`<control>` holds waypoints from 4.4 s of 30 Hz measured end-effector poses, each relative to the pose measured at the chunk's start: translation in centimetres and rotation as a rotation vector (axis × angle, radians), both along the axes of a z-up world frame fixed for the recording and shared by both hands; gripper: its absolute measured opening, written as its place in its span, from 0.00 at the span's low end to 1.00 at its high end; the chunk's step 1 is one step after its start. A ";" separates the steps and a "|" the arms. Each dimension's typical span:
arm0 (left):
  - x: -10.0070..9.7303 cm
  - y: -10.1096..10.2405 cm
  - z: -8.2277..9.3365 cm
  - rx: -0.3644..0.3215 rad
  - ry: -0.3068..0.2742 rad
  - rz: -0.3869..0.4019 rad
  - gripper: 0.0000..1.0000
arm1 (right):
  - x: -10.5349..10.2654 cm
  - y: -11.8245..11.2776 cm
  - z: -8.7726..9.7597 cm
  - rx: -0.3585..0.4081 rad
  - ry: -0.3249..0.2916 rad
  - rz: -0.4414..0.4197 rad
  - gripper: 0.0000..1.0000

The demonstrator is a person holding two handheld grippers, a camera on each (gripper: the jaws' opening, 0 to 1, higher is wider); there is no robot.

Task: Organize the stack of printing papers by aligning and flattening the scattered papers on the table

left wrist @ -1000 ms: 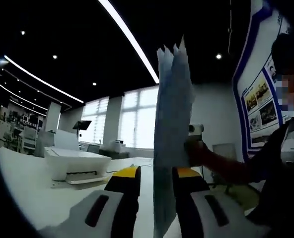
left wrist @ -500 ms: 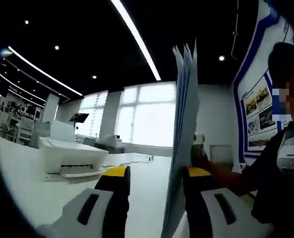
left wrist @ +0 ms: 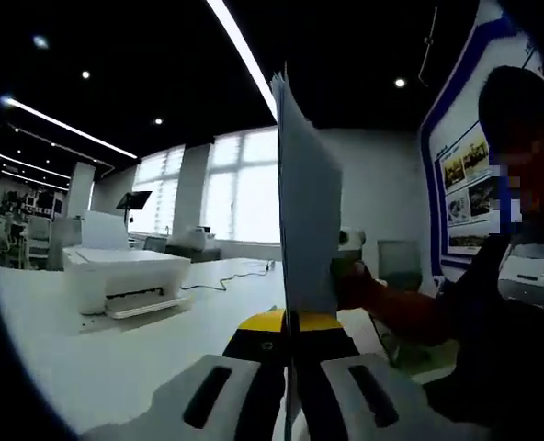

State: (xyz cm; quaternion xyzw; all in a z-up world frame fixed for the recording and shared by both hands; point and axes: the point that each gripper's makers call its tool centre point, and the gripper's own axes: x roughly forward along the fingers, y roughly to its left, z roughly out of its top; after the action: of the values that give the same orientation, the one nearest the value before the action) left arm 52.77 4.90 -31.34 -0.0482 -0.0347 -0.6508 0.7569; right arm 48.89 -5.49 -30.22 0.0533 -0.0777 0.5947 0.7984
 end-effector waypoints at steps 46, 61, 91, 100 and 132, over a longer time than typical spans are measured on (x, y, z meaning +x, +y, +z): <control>1.0 0.2 -2.1 0.070 0.037 0.081 0.25 | 3.2 1.4 -1.0 -0.096 0.033 -0.198 0.26; 0.2 -0.7 -2.1 0.109 -0.018 0.058 0.06 | 2.0 0.1 -1.1 -0.109 0.006 -0.187 0.00; 0.4 -1.1 -3.1 0.144 0.033 0.093 0.06 | 2.2 -1.7 -2.1 -0.069 0.044 -0.213 0.00; -0.2 -0.6 -2.5 0.115 0.086 0.071 0.06 | 1.1 -1.2 -1.3 -0.033 0.112 -0.159 0.00; -2.8 -0.2 -7.2 0.180 0.563 -0.019 0.07 | 0.3 -0.1 -6.7 -0.004 0.532 -0.058 0.00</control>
State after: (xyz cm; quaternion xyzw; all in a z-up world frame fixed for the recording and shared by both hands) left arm 50.01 4.71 -38.49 -0.1598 0.2350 -0.6195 0.7318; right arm 49.22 -5.59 -36.90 0.2040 0.1343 0.5367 0.8077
